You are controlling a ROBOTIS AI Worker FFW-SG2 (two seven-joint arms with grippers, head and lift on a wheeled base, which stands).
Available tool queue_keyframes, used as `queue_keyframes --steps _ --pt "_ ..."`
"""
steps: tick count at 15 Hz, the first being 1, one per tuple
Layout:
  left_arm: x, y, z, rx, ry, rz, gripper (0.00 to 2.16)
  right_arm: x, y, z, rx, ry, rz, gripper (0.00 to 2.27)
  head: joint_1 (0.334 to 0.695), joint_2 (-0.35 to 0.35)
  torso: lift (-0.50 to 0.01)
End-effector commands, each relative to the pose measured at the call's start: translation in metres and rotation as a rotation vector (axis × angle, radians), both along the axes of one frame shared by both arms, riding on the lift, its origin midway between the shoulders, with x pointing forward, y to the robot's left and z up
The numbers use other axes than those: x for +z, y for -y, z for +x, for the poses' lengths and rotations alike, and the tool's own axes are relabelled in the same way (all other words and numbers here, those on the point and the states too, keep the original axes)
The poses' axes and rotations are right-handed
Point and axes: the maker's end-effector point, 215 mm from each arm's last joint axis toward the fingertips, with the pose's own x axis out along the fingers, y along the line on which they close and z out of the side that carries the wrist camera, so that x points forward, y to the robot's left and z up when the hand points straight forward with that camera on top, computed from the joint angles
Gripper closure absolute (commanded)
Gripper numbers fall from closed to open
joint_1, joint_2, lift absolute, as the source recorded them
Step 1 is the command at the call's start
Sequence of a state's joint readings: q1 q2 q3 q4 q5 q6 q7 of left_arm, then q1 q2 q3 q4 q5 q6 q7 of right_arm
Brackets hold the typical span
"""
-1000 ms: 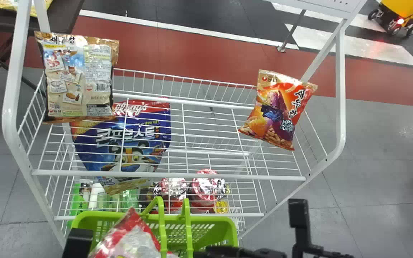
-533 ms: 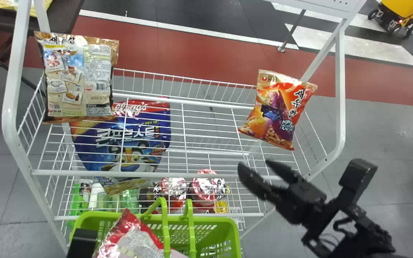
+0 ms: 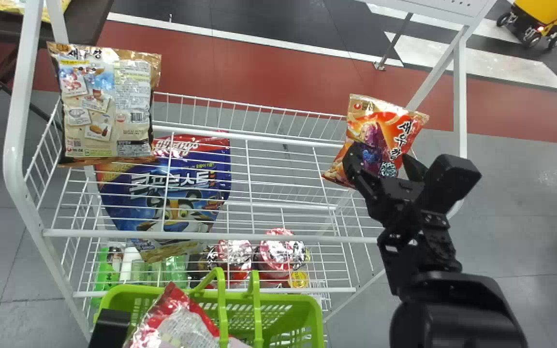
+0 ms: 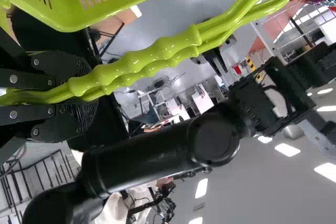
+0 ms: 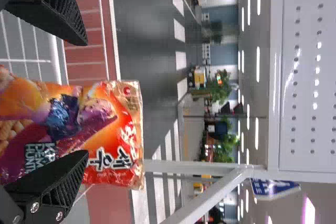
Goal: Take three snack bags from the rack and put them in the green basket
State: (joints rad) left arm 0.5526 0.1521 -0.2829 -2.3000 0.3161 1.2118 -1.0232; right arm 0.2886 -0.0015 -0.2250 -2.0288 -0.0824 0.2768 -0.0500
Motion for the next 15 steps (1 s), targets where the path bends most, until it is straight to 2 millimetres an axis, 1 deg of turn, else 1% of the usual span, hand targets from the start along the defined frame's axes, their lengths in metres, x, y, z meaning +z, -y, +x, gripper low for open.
queue_keyframes --steps 1,4,5,6,7,8,9,10,11,13,14,15 --pt "-0.001 -0.001 0.0 0.0 -0.002 0.002 1.57 -0.012 0.01 0.031 -0.026 -0.028 0.003 0.08 0.695 -0.35 -0.011" --pt "-0.003 -0.001 0.001 0.003 0.0 0.011 1.57 -0.036 0.038 0.055 -0.076 -0.095 0.009 0.08 0.695 -0.35 -0.011" --pt "-0.003 -0.001 0.001 0.003 0.0 0.012 1.57 -0.044 0.045 0.059 -0.09 -0.113 0.01 0.08 0.695 -0.35 -0.011" --pt "-0.004 -0.001 0.002 0.003 -0.001 0.016 1.57 -0.056 0.054 0.061 -0.102 -0.142 0.022 0.14 0.695 -0.35 -0.011" --pt "-0.005 -0.001 0.002 0.002 -0.002 0.015 1.57 -0.067 0.071 0.059 -0.121 -0.173 0.042 0.62 0.695 -0.35 -0.011" --pt "-0.005 -0.001 0.004 0.004 0.0 0.016 1.57 -0.074 0.068 0.059 -0.087 -0.19 0.07 1.47 0.695 -0.35 -0.011" --pt "-0.007 -0.001 0.006 0.005 -0.002 0.019 1.57 -0.084 0.059 0.058 -0.03 -0.218 0.104 2.22 0.695 -0.35 -0.011" --pt "-0.008 0.0 0.007 0.002 -0.004 0.022 1.57 -0.08 0.053 0.057 0.0 -0.201 0.104 2.23 0.695 -0.35 -0.011" --pt "-0.008 0.001 0.007 0.0 -0.005 0.021 1.57 -0.071 0.053 0.054 0.004 -0.174 0.088 2.23 0.695 -0.35 -0.011" --pt "-0.008 0.001 0.009 0.0 0.0 0.024 1.57 -0.061 0.053 0.051 0.008 -0.146 0.077 2.23 0.695 -0.35 -0.011" --pt "-0.007 0.001 0.01 0.0 0.001 0.023 1.57 -0.059 0.053 0.046 0.01 -0.135 0.09 2.23 0.695 -0.35 -0.011" --pt "-0.008 0.0 0.01 0.0 -0.001 0.023 1.57 -0.051 0.05 0.042 0.019 -0.116 0.098 2.23 0.695 -0.35 -0.011"
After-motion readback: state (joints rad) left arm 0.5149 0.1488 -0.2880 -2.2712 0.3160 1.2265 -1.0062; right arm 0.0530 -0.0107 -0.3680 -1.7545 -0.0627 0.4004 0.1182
